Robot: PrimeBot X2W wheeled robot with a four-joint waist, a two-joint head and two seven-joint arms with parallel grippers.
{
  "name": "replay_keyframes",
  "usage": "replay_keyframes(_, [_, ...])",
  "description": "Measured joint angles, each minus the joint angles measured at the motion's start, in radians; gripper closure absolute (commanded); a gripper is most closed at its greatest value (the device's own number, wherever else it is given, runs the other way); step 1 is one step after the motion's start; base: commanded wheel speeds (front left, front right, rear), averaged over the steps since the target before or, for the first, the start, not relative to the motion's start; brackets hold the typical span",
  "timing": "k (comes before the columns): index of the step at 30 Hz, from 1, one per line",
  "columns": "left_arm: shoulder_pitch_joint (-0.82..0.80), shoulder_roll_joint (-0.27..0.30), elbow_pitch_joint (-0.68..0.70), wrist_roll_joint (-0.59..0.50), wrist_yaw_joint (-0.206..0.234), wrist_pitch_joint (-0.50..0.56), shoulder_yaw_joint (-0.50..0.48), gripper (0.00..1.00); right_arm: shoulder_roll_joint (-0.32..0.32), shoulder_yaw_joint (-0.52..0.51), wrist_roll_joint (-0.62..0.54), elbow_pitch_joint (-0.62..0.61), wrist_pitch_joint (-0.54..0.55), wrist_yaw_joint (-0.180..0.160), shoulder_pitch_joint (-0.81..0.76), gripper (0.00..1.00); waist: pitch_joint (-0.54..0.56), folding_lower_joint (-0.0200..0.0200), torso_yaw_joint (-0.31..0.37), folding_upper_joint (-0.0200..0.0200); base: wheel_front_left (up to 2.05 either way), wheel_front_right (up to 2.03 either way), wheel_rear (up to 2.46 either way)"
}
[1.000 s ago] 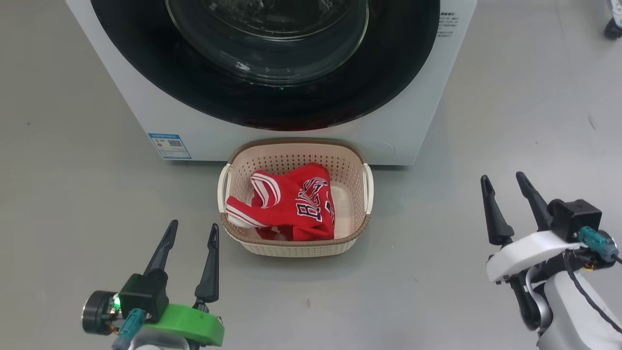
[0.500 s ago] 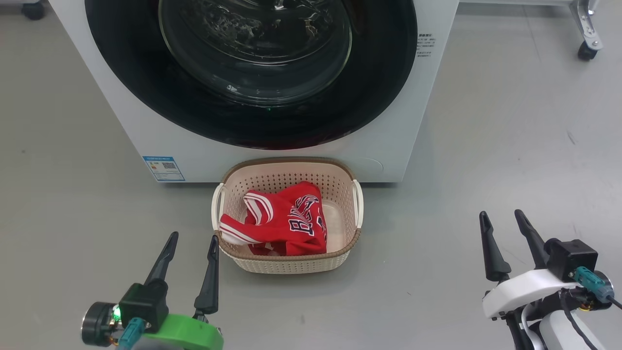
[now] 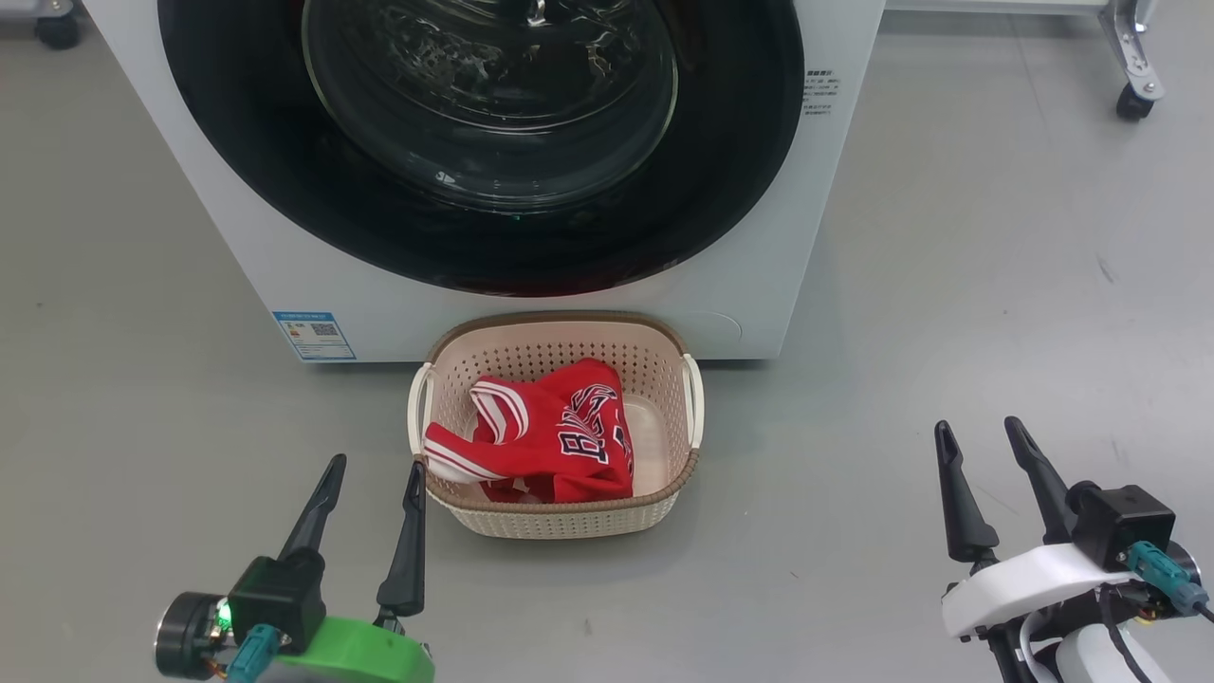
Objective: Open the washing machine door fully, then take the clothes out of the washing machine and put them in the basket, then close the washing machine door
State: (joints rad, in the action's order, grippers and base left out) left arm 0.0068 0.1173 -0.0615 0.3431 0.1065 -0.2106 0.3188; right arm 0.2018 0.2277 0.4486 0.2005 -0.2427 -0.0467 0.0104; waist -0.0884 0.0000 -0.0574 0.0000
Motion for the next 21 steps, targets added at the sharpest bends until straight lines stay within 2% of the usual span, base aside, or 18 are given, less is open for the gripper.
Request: replay_keyframes(21, [0.004,-0.001,0.022,0.0,0.002,0.007,-0.003,0.0,0.02,-0.014,0.0,-0.099,0.037,-0.026,-0.05,0.0,-0.011,0.0,-0.015,0.0,0.0,0.0,0.0])
